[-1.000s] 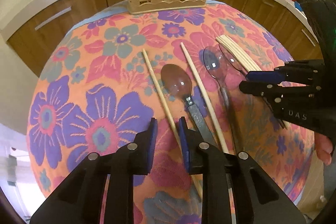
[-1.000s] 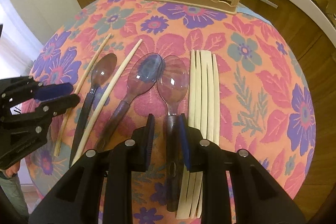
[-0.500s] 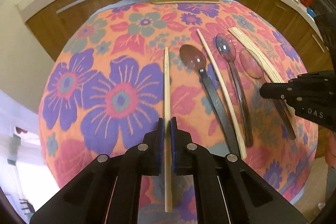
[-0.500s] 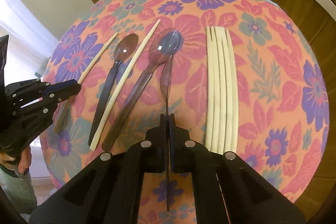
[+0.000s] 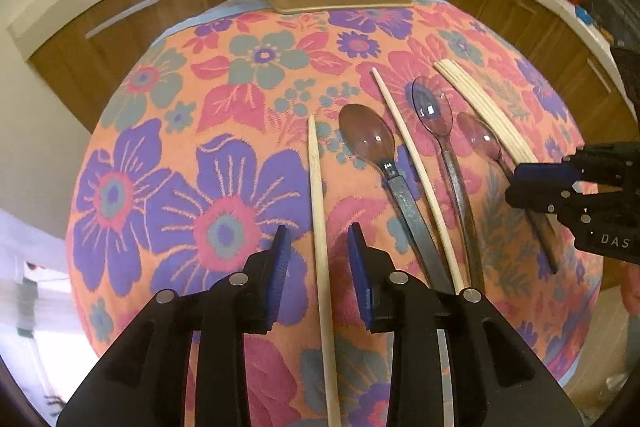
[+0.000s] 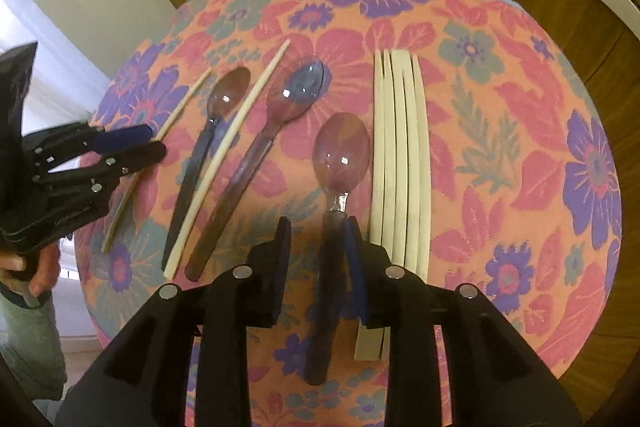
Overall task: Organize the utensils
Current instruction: 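Lift the spoon and chopstick and carry both over the basket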
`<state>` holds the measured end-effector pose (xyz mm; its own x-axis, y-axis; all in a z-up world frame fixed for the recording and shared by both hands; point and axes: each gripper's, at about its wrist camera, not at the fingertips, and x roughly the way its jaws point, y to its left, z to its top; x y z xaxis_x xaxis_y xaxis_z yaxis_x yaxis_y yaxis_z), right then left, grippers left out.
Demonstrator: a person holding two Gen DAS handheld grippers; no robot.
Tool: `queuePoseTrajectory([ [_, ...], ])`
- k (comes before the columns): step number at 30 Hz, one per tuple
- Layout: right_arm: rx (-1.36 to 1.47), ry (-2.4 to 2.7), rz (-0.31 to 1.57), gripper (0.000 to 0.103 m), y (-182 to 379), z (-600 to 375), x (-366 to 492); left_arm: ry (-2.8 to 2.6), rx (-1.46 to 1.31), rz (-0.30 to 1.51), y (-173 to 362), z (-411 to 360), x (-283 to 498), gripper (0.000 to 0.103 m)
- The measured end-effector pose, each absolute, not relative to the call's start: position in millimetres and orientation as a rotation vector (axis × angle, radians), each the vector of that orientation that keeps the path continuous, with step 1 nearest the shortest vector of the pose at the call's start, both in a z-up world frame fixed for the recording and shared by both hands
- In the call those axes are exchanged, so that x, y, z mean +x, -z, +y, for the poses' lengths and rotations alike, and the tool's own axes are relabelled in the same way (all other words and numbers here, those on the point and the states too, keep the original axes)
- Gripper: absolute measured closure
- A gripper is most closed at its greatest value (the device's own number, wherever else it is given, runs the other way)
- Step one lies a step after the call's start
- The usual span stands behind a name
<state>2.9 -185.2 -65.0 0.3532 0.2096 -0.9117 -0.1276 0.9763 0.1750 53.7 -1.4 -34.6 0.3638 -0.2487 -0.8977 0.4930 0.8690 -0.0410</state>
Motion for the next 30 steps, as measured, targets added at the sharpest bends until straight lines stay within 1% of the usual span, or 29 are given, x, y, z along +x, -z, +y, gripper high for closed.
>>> queuePoseTrajectory([
  [5,0.056,-0.178,1.258,0.079,67.4,-181.3,16.7,0.473,0.368,1.110,36.1,-16.3,56.2,0.075],
  [6,0.049,-0.171,1.267,0.080,67.4,-180.4,18.1,0.469,0.389,1.106,36.3,-18.8,55.4,0.077],
  [7,0.031,-0.155,1.273,0.087,67.2,-179.0,19.1,0.469,0.405,1.101,36.2,-21.5,54.2,0.083],
  [8,0.013,-0.136,1.274,0.093,68.2,-176.8,21.4,0.478,0.410,1.099,36.1,-24.0,52.9,0.088],
  [9,-0.004,-0.125,1.272,0.093,68.7,-174.9,22.6,0.479,0.424,1.092,36.0,-26.2,51.6,0.097],
  [10,-0.015,-0.129,1.270,0.093,68.6,-174.2,22.0,0.467,0.439,1.081,36.2,-27.7,50.3,0.099],
  [14,0.007,-0.155,1.229,0.093,62.7,-178.8,16.6,0.478,0.385,1.041,28.1,-25.1,51.4,0.099],
  [17,0.052,-0.197,1.140,0.093,38.7,-187.3,13.2,0.504,0.278,0.962,-2.7,-17.7,59.1,0.099],
  [19,0.063,-0.205,1.050,0.093,12.3,-193.4,15.5,0.518,0.205,0.891,-29.9,-11.6,66.5,0.099],
  [24,0.091,-0.241,0.842,0.093,-47.0,-213.8,24.7,0.566,0.017,0.670,-106.7,-7.6,93.1,0.099],
  [30,0.099,-0.240,0.600,0.093,-106.0,-226.9,57.1,0.586,-0.082,0.436,-167.1,-27.3,127.9,0.099],
])
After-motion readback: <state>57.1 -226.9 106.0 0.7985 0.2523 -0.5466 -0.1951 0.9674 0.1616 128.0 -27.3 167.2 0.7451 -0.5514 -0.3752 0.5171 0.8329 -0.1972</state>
